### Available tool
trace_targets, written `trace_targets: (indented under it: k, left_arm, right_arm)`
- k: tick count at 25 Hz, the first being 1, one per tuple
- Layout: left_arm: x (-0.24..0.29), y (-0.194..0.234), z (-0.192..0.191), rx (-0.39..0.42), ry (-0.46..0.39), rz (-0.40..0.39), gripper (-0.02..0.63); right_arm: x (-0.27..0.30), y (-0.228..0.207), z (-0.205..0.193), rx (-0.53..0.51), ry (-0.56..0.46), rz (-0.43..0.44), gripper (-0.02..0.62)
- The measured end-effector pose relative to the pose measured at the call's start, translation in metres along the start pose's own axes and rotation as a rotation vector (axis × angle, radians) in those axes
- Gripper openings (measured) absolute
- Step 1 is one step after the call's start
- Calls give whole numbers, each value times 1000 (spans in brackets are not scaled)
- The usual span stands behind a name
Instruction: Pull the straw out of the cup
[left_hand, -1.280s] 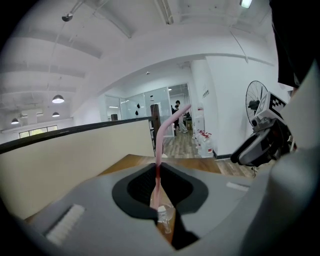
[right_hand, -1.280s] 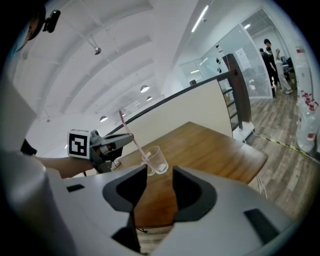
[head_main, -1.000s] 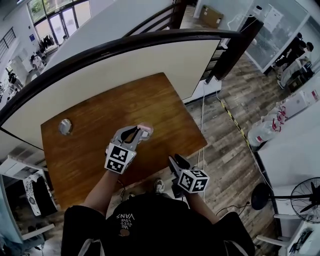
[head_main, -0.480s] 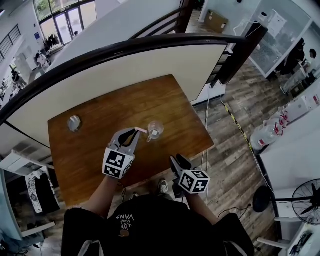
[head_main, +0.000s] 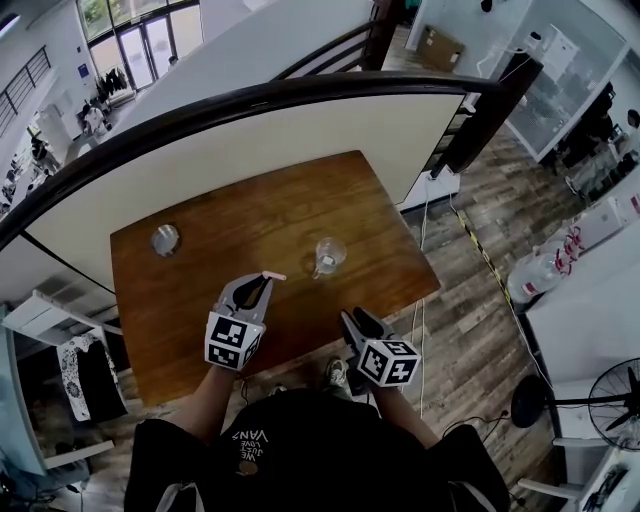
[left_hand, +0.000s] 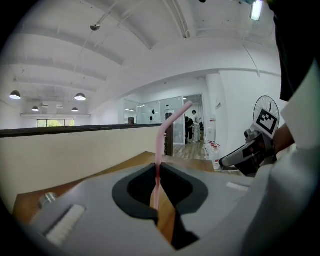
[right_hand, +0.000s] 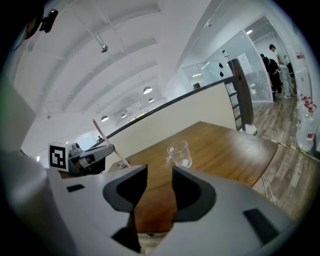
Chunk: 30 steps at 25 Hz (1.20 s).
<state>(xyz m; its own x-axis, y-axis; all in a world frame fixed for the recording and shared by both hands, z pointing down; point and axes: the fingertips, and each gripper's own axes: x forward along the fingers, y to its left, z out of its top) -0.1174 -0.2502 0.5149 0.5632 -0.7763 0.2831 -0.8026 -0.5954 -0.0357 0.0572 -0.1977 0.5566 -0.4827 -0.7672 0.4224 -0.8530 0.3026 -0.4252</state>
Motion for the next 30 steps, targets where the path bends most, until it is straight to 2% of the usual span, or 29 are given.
trace_targets:
  k: [8,20,30]
  left_arm:
    - [-34,9,-27,-17,32,12,40]
    - [-75,7,-53,-17,62,-12,40]
    - [-91,1,-66,-8,64,-37,40]
  right_arm:
    - [2,25,-17,-2,-1,2,153]
    - [-2,53,-40,-8,-18,-25,64]
    - [-9,63,-56,-35,-3,-57,14]
